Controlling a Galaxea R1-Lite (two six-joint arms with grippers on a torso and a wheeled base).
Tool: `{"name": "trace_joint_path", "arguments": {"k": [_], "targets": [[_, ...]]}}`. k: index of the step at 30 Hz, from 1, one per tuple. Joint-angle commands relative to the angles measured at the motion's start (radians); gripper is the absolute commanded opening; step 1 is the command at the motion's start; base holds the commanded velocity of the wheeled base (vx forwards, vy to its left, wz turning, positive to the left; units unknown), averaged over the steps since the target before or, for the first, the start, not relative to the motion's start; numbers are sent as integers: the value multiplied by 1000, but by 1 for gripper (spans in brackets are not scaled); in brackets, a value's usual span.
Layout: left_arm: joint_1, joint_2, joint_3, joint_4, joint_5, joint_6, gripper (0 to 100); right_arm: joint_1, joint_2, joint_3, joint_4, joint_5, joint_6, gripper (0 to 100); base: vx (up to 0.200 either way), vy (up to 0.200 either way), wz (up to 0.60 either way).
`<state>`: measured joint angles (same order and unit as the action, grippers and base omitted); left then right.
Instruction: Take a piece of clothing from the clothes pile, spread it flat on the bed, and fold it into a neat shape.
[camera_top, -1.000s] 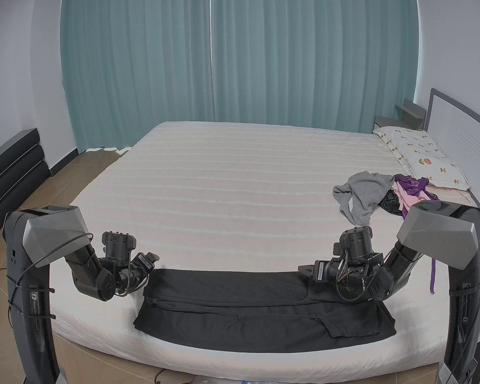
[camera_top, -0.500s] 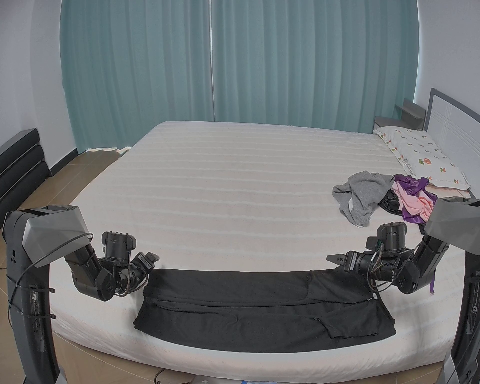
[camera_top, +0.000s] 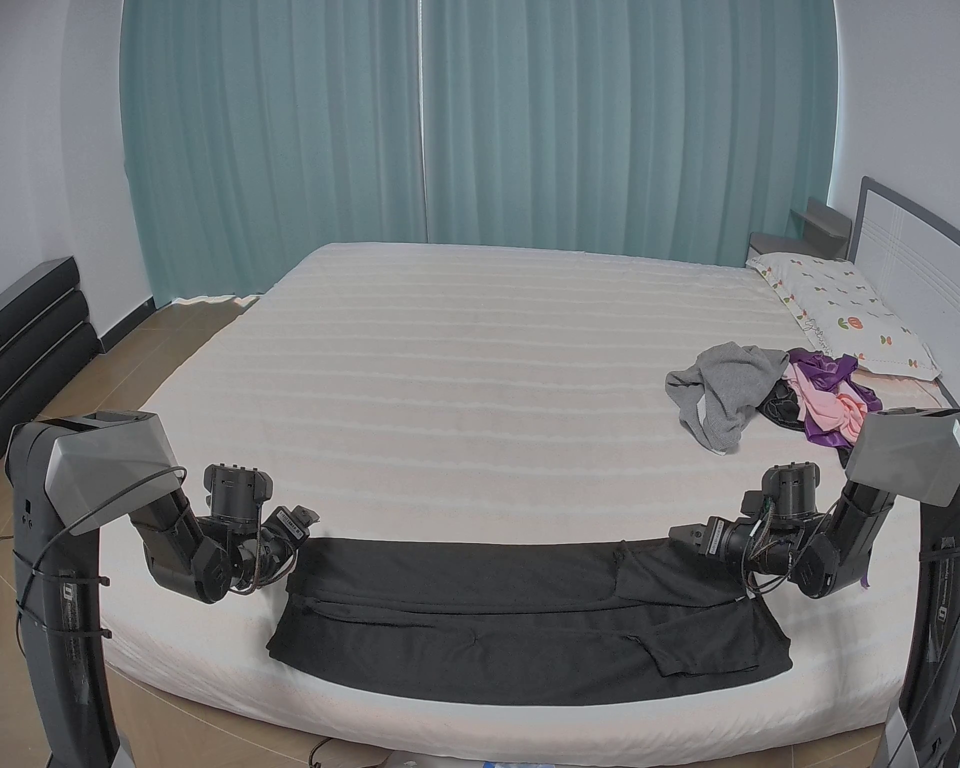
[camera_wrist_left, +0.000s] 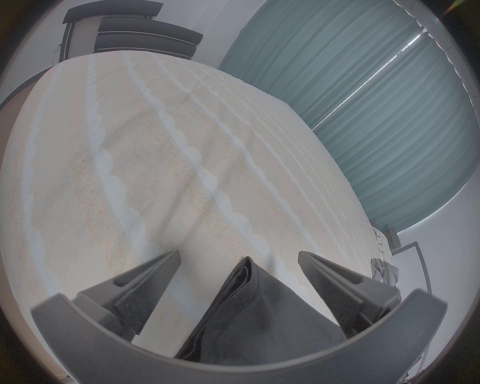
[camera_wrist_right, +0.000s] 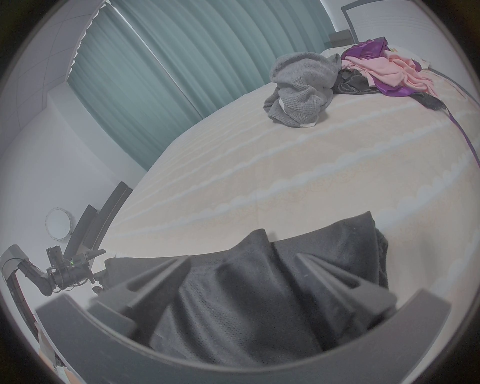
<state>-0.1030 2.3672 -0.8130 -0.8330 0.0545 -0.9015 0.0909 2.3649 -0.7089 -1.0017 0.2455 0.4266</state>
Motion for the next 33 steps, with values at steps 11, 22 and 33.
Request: {"name": "trace_joint_path", "arguments": {"k": [11, 22, 33], "targets": [[0, 1, 0, 0, 1, 0, 100, -31, 8, -11, 0, -3, 4, 0, 0, 0, 0], [0, 0, 0, 0, -1, -2, 100, -53, 13, -14, 2, -6, 4, 0, 0, 0, 0], [5, -49, 52, -40, 2, 6, 100, -42, -87, 54, -3, -6, 73, 100, 0, 0, 0]]}}
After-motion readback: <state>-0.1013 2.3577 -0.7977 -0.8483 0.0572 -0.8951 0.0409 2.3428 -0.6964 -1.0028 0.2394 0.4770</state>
